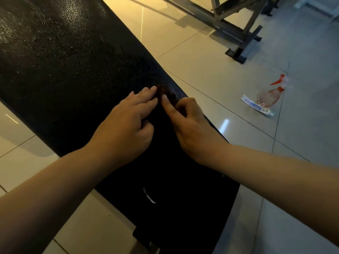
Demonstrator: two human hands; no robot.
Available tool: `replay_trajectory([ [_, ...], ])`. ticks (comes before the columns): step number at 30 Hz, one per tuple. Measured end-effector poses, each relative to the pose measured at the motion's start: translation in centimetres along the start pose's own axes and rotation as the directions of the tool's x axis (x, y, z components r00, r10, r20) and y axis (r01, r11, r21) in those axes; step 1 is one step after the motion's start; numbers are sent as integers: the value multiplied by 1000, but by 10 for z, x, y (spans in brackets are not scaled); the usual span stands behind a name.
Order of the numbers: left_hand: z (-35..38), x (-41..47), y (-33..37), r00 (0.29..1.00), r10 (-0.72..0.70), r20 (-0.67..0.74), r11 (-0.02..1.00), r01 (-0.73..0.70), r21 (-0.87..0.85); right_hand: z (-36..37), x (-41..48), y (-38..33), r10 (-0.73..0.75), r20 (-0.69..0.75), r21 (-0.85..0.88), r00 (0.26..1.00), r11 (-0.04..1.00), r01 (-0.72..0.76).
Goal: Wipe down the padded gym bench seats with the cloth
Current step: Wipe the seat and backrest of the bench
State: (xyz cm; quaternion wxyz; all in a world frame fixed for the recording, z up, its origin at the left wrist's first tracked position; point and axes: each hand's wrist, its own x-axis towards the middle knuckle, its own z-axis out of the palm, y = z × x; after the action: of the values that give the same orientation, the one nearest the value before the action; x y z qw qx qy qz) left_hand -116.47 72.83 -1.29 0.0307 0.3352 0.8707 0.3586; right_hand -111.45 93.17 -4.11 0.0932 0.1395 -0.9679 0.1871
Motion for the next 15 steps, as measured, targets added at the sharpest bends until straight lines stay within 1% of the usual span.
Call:
replay_trajectory([
  [1,-1,1,0,1000,9,15,1000,-9,-14,-3,-5,12,30,-24,-3,999,1000,-31],
  [2,-1,1,0,999,19,26,1000,-19,-5,-4,-9,21,92,-49,0,995,996,-92],
  [4,1,1,3,999,36,18,998,-37,58,0,-4,25,256,-133,17,958,967,-256],
  [5,3,1,3,999,41,6,995,-41,86,4,8,24,360,-197,81,912,933,-350],
  [6,4,0,3,999,43,-4,994,-42,101,8,23,22,475,-239,180,847,879,-442],
  [7,4,0,2,999,45,-12,994,-44,104,9,37,20,558,-252,243,791,827,-506],
  [8,4,0,2,999,48,-15,994,-46,95,9,48,17,576,-241,242,781,815,-527],
  [9,2,0,1,999,51,-14,996,-49,79,9,52,14,534,-227,191,814,844,-501],
  [10,0,-1,0,999,50,-7,997,-50,62,8,49,11,459,-194,151,867,887,-436],
  [11,-3,-2,-3,999,51,0,997,-51,57,6,40,6,354,-152,129,923,933,-337],
  [12,-7,-4,-6,999,53,5,996,-53,78,4,27,2,218,-121,110,968,972,-205],
  [13,-12,-7,-9,998,64,9,990,-65,128,3,14,3,80,-92,75,993,994,-73],
  [14,-16,-9,-13,996,85,9,978,-85,191,0,6,8,-23,-56,16,998,1000,24],
  [15,-19,-13,-16,995,103,7,965,-102,241,-4,4,17,-66,-32,-43,997,997,65],
])
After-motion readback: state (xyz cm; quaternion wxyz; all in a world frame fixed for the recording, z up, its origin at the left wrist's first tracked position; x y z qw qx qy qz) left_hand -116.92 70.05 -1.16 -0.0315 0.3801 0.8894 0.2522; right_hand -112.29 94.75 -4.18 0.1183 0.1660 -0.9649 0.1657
